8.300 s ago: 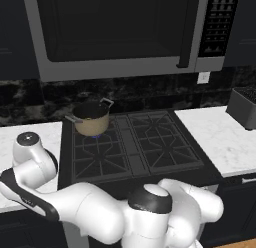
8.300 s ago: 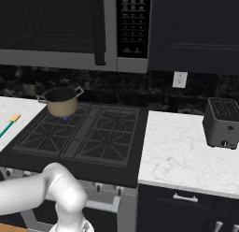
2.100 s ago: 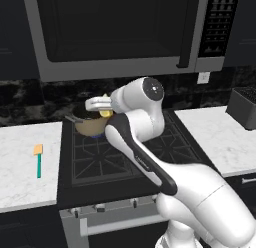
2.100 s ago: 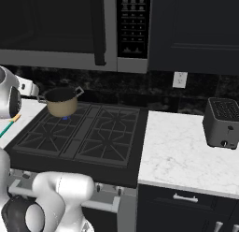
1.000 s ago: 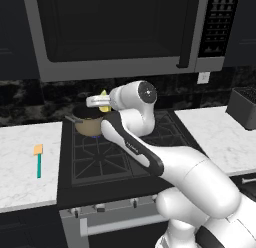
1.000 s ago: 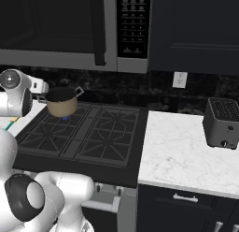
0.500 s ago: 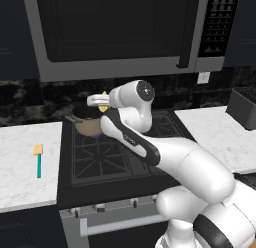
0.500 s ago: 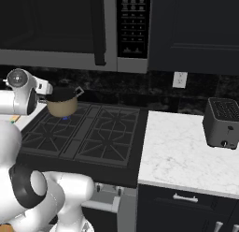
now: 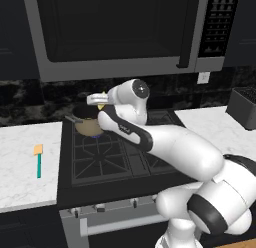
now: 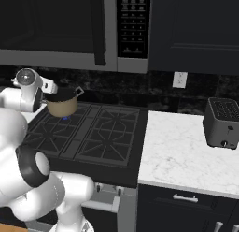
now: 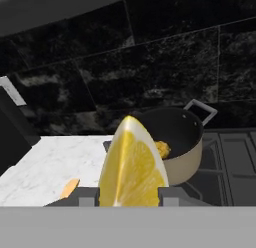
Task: Put the squash and lemon wedge in the pot. Retrieve the spatula and lightly stir the vegetables in the pot.
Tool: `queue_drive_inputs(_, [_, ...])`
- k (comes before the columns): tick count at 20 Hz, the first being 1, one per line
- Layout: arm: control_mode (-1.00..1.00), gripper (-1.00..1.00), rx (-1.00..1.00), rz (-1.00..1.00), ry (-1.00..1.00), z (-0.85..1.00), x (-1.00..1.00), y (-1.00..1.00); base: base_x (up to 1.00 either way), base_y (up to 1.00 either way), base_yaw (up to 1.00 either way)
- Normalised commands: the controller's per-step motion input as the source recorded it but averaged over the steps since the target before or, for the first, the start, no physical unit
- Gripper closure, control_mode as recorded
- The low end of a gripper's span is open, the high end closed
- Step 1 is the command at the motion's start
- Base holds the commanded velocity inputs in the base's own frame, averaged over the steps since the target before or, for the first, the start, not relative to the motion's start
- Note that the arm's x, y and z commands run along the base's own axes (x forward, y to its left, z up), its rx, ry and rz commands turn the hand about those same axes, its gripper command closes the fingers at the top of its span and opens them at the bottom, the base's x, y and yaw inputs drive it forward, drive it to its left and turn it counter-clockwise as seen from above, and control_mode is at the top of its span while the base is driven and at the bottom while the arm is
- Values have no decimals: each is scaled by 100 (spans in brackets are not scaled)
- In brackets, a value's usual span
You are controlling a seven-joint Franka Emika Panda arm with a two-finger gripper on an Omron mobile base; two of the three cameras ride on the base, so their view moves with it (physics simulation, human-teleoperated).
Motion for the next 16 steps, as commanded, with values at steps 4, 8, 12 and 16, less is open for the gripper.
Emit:
queue_drive_inputs(4, [-100, 100, 0, 0, 0, -24, 37, 0, 0, 0, 0])
queue_drive_inputs(8, [-100, 100, 0, 0, 3, -11, 38, 0, 0, 0, 0])
queue_drive_inputs(12, [-100, 100, 0, 0, 7, -18, 41, 0, 0, 0, 0])
queue_drive_inputs(16, [-100, 100, 0, 0, 2, -23, 42, 0, 0, 0, 0])
